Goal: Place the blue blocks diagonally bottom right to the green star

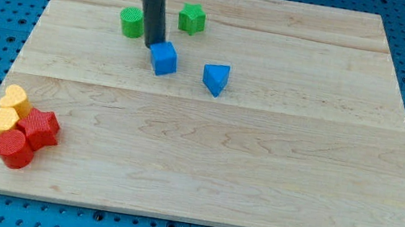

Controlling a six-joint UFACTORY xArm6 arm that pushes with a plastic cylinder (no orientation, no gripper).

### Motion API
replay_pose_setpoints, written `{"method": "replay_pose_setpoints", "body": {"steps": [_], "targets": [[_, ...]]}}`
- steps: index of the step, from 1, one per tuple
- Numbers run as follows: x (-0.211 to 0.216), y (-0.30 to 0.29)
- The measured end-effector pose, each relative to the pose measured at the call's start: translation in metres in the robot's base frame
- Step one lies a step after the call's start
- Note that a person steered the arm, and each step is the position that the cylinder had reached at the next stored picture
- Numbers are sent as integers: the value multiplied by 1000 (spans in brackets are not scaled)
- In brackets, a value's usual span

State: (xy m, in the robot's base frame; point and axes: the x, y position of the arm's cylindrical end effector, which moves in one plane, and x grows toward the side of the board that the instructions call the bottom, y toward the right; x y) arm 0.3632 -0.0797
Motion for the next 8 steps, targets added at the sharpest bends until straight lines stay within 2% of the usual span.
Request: {"method": "replay_pose_setpoints", "body": {"steps": [1,2,3,4,5,6,7,8], "targets": [[32,-22],[71,-13],[62,-2],[6,5],[-11,24],[34,15],[7,29],[12,57]]}}
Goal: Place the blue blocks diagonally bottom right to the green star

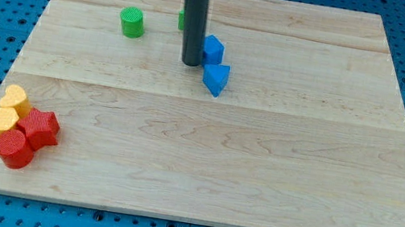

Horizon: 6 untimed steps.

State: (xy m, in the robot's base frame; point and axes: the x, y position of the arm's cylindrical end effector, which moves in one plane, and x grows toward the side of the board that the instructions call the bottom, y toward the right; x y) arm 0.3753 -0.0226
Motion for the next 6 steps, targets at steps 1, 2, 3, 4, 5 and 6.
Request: {"method": "replay_pose_setpoints", "body": {"steps": [1,2,3,4,5,6], "targets": [[8,35],[44,78],[38,20],[50,-8],[80,27],[61,74]]}}
